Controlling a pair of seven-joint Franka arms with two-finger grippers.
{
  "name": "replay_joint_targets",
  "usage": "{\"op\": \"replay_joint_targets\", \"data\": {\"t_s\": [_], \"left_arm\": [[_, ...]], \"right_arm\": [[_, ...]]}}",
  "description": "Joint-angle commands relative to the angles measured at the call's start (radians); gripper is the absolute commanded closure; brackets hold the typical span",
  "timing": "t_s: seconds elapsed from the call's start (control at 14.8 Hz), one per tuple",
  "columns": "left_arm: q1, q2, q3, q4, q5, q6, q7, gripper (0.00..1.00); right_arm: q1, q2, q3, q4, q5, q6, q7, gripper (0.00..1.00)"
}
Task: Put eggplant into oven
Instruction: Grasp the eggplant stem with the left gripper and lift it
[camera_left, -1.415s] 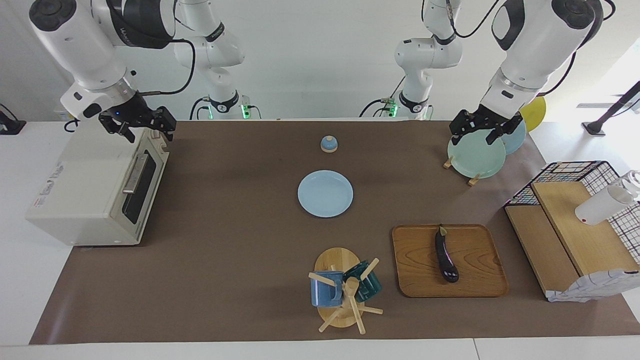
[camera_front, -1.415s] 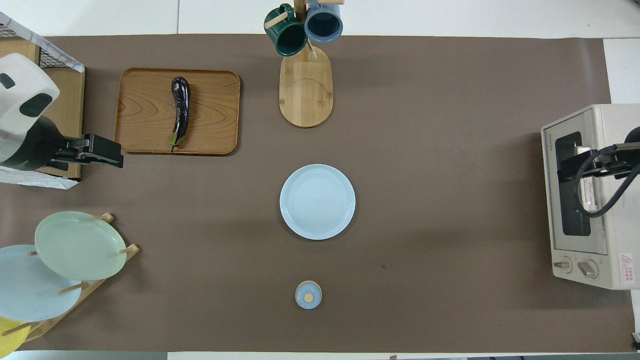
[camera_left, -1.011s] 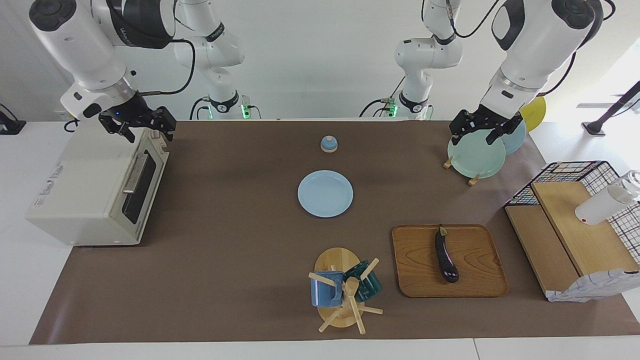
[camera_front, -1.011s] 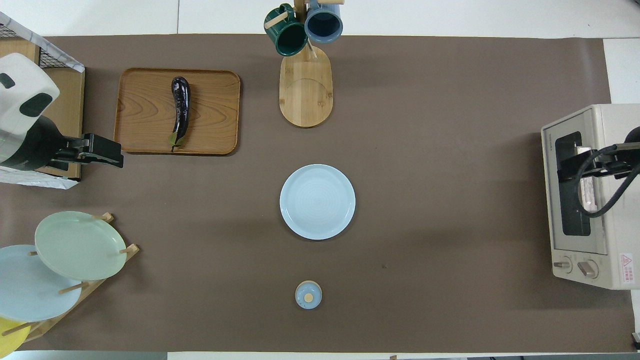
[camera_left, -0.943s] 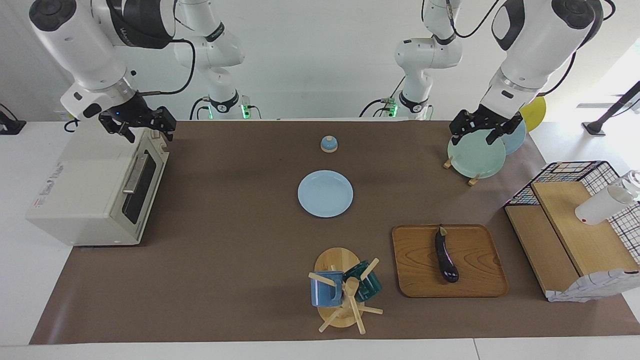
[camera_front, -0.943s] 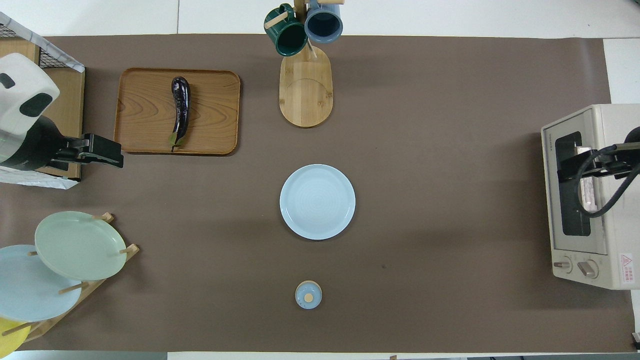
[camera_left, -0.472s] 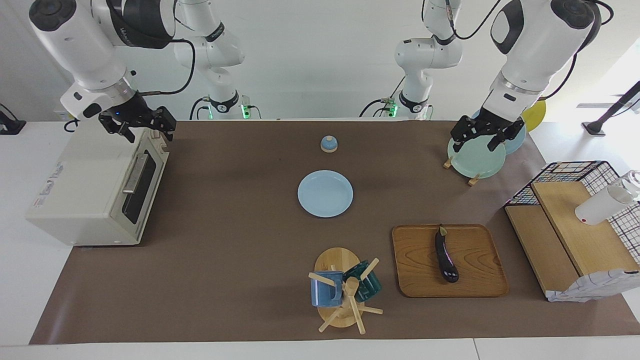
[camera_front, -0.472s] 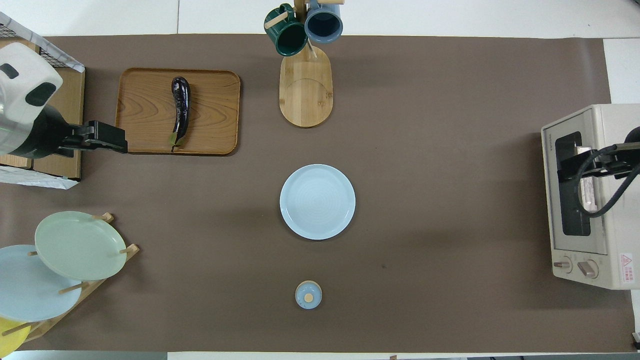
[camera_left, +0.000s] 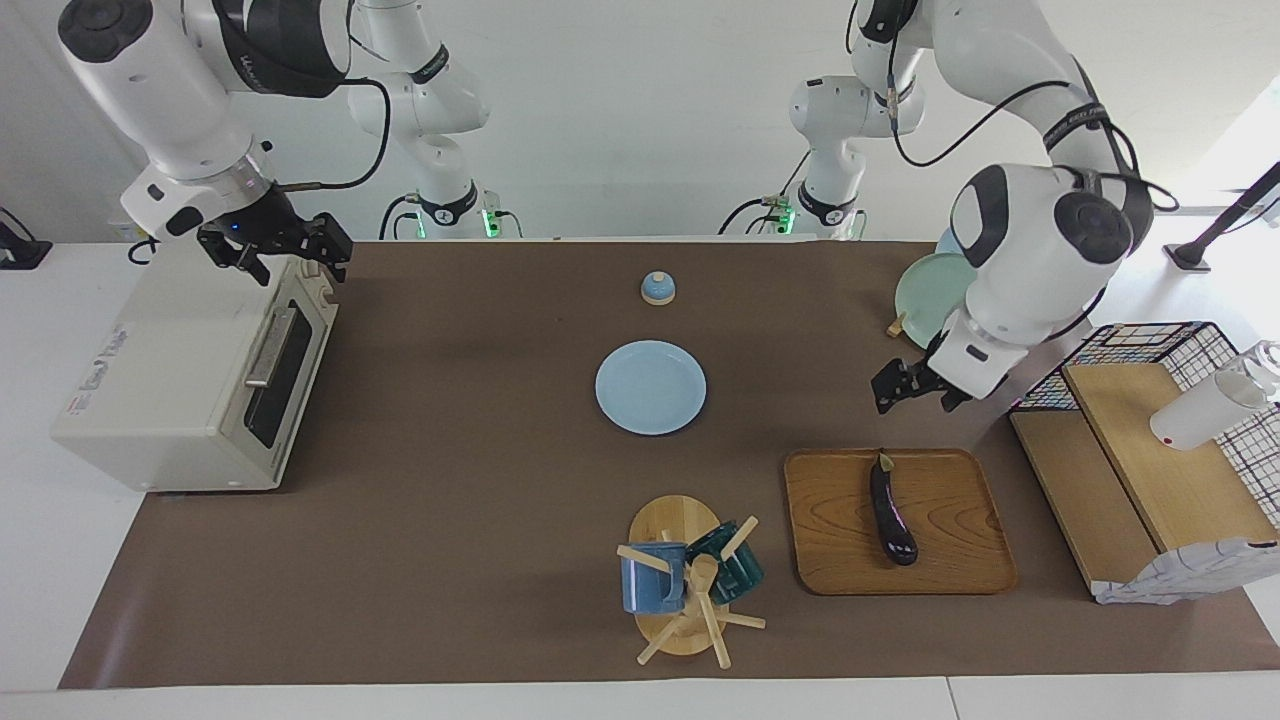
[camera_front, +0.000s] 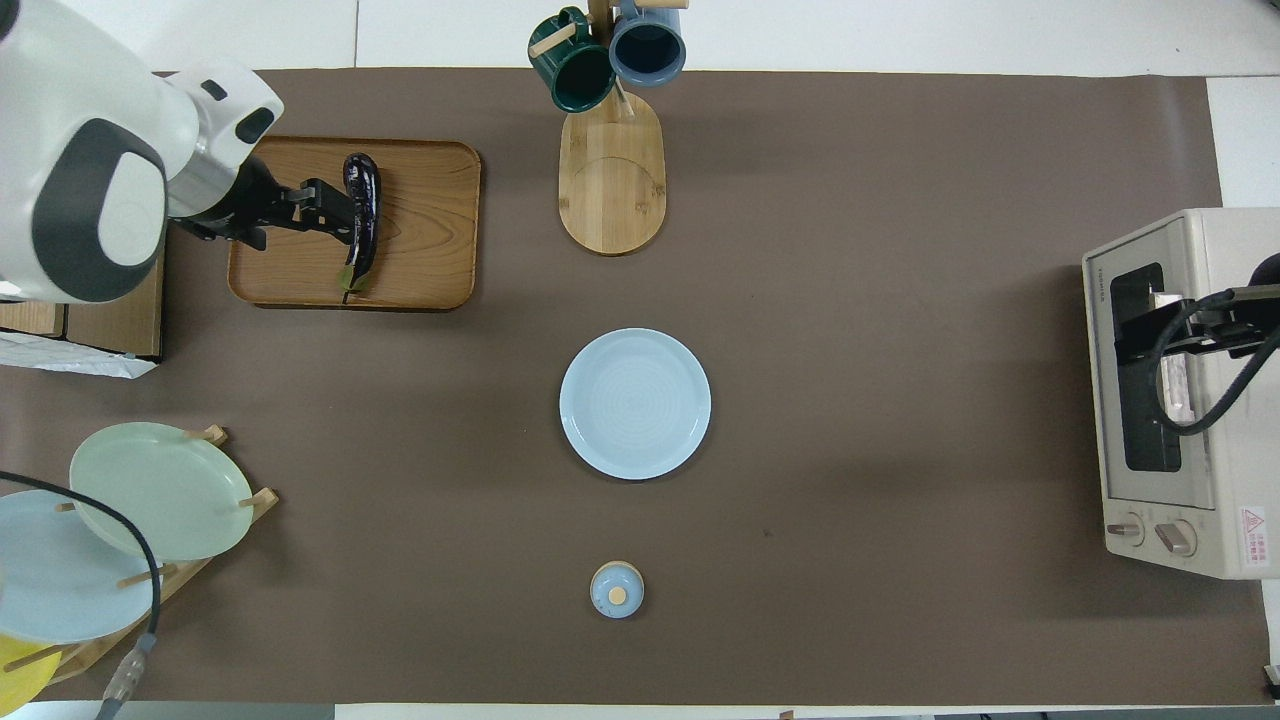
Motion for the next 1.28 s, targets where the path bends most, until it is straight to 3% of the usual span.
{"op": "replay_joint_targets", "data": {"t_s": [0.0,0.13,0.61,0.81,0.88,0.94,1.01,1.08,1.21], "left_arm": [[-0.029,0.154,0.008,0.096,0.028,0.085,0.001,0.0],[-0.032,0.234,0.006,0.122,0.088,0.162,0.021,0.0],[-0.014,0.232,0.006,-0.006,0.116,0.391,0.076,0.0],[-0.014,0.229,0.006,-0.019,0.114,0.389,0.077,0.0],[-0.011,0.228,0.005,-0.017,0.116,0.385,0.077,0.0],[-0.011,0.228,0.005,-0.017,0.116,0.382,0.077,0.04],[-0.011,0.228,0.005,-0.017,0.116,0.38,0.077,0.1],[-0.011,0.226,0.006,-0.017,0.116,0.373,0.079,0.21],[-0.011,0.226,0.005,-0.017,0.116,0.37,0.079,0.52]], "right_arm": [[-0.006,-0.015,-0.002,-0.011,0.027,0.009,0.009,0.0],[-0.006,-0.015,-0.002,-0.011,0.027,0.008,0.009,0.0],[-0.007,-0.015,-0.002,-0.011,0.025,0.002,-0.002,0.0],[-0.067,-0.013,-0.015,-0.018,0.03,0.032,0.0,0.0],[-0.062,-0.013,-0.01,-0.018,0.028,0.05,-0.003,0.26],[-0.062,-0.013,-0.008,-0.018,0.028,0.069,-0.002,0.57],[-0.062,-0.013,-0.007,-0.021,0.028,0.099,-0.005,0.8],[-0.062,-0.013,-0.007,-0.035,0.028,0.136,-0.01,0.94],[-0.068,-0.021,-0.007,-0.069,0.027,0.19,-0.11,1.0]]}}
